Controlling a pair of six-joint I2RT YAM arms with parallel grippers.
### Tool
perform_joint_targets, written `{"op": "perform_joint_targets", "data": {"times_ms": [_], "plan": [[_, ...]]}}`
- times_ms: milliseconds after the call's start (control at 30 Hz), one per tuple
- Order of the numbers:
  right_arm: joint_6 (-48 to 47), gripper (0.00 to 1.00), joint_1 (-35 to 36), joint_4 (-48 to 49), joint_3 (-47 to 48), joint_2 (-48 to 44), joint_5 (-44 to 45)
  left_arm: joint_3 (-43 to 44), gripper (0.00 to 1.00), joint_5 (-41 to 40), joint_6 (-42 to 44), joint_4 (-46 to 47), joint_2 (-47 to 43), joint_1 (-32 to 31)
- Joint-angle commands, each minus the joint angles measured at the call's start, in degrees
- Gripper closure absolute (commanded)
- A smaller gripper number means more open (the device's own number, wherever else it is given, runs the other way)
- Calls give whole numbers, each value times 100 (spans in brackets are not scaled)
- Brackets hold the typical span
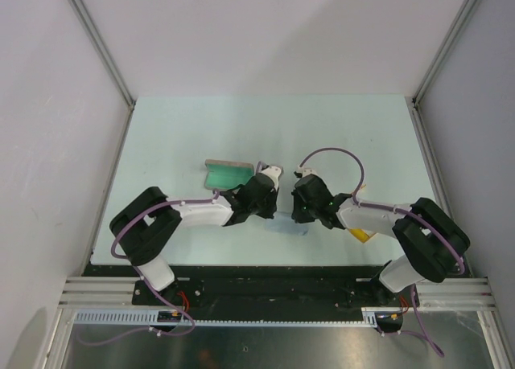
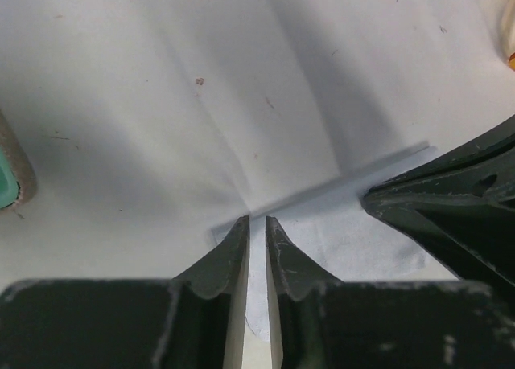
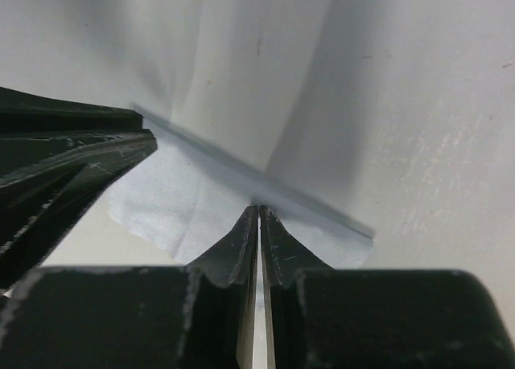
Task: Organize the sunglasses
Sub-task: Smooth out the glasses cleaning cloth at the center of the board.
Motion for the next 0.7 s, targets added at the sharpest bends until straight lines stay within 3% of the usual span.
{"op": "perform_joint_targets", "data": {"times_ms": [0,367,667], "plan": [[177,92,83,435,246,31,10,77,84,189,-233,267,69,-23],[353,94,57,699,246,224,-166,68,87,839,-558,636,227,-23],[493,95,31,568,247,321,-17,16,87,901,-611,645,359,-23]]}}
